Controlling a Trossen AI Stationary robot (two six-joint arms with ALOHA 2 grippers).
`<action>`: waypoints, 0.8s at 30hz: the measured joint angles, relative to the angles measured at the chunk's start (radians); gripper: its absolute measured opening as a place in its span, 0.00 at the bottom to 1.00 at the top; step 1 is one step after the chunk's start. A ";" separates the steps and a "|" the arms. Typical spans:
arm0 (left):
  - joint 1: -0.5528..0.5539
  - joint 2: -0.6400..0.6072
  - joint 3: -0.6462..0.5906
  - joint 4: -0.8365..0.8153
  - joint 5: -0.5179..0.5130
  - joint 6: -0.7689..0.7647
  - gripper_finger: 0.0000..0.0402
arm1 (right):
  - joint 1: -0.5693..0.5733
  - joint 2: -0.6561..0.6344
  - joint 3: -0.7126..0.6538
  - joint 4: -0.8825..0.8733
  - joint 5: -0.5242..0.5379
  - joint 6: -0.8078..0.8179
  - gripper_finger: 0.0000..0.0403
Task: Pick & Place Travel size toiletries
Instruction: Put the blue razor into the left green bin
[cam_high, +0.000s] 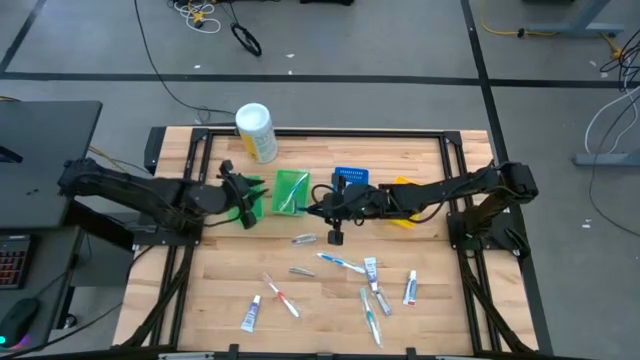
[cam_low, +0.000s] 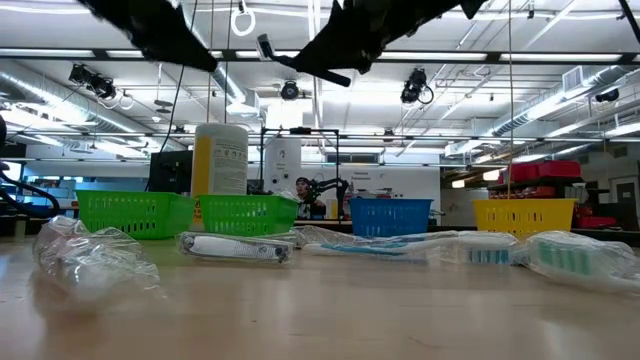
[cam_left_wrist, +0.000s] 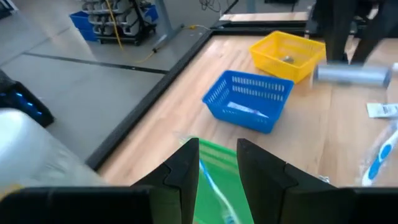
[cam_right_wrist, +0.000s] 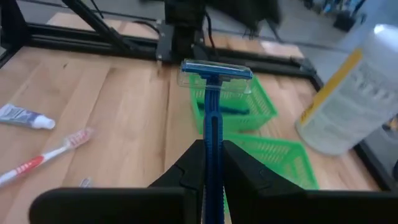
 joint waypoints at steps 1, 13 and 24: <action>0.000 0.000 -0.035 0.046 0.014 -0.004 0.29 | 0.000 0.000 0.000 0.009 0.000 -0.015 0.11; 0.000 0.005 -0.502 1.067 0.295 0.110 0.29 | -0.010 -0.220 -0.025 0.098 -0.047 -0.214 0.11; 0.073 0.005 -0.490 1.136 0.382 0.201 0.29 | -0.134 -0.020 -0.242 0.890 -0.255 -0.036 0.11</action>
